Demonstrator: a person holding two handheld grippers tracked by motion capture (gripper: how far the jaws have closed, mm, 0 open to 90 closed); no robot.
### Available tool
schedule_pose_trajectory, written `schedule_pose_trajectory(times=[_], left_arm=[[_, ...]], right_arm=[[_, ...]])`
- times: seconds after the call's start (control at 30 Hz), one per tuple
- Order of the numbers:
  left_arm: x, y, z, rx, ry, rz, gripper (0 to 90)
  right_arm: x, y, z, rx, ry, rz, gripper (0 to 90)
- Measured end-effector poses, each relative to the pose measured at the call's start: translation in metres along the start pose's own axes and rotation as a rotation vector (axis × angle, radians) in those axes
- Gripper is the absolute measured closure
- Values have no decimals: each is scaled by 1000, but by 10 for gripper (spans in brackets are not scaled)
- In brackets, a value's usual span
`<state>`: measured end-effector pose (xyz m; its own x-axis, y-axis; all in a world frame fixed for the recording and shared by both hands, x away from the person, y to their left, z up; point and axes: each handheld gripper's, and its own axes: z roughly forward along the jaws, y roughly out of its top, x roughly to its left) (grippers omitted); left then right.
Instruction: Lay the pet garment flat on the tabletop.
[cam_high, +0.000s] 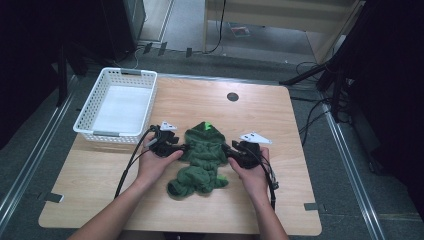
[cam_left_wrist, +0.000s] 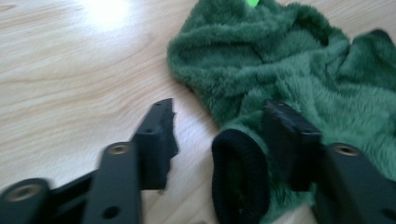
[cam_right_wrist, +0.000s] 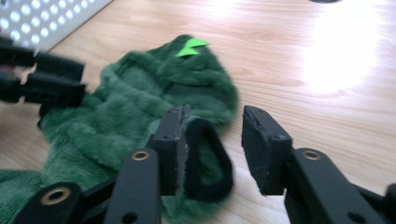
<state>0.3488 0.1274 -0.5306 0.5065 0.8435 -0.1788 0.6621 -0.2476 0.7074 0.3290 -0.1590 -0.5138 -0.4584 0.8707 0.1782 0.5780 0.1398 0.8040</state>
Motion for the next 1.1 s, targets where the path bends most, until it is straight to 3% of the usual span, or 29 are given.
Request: schedule_pose_trajectory(times=[0.07, 0.13, 0.3, 0.4, 0.43, 0.53, 0.6, 0.63, 0.7, 0.73, 0.8, 0.87, 0.9, 0.93, 1.0, 1.03, 1.1], left_arm=[[0, -3, 0, 14, -21, 14, 669], [0, -5, 1, 27, -29, 34, 698], [5, -12, -1, 21, -29, 17, 771], [9, -15, 0, 14, -30, 7, 768], [10, -16, 0, 9, -21, 7, 767], [14, -16, -1, -13, -23, -27, 712], [17, -17, -7, -70, -52, -45, 613], [18, -18, -10, -102, -67, -49, 561], [17, -19, -15, -137, -84, -51, 553], [16, -19, -18, -146, -89, -48, 546], [15, -20, -20, -150, -101, -46, 545], [12, -20, -18, -136, -106, -45, 543], [11, -20, -17, -126, -103, -41, 548], [10, -21, -15, -117, -97, -38, 608], [9, -22, -12, -96, -75, -24, 638], [9, -23, -11, -89, -67, -22, 670], [9, -24, -9, -67, -51, -1, 732]], right_arm=[[-2, -10, 6, 47, 9, -4, 662], [-2, -12, 8, 57, 4, -11, 681], [-3, -20, 16, 89, -34, -37, 848], [-6, -21, 16, 82, -51, -36, 885], [-9, -22, 15, 89, -73, -31, 887], [-14, -22, 13, 81, -70, -10, 855], [-16, -18, 7, 41, -34, 15, 815], [-13, -13, 1, -11, -9, 12, 791], [-11, -11, -1, -22, 0, 6, 775], [-4, -7, -5, -49, 39, -14, 743], [-1, -5, -5, -58, 62, -18, 719], [6, -3, -1, -57, 99, -21, 616], [9, -3, 2, -44, 106, -23, 588], [15, -5, 11, 8, 125, -34, 564], [18, -7, 15, 27, 122, -52, 589], [21, -10, 18, 42, 93, -73, 665], [21, -13, 21, 66, 60, -60, 769]])
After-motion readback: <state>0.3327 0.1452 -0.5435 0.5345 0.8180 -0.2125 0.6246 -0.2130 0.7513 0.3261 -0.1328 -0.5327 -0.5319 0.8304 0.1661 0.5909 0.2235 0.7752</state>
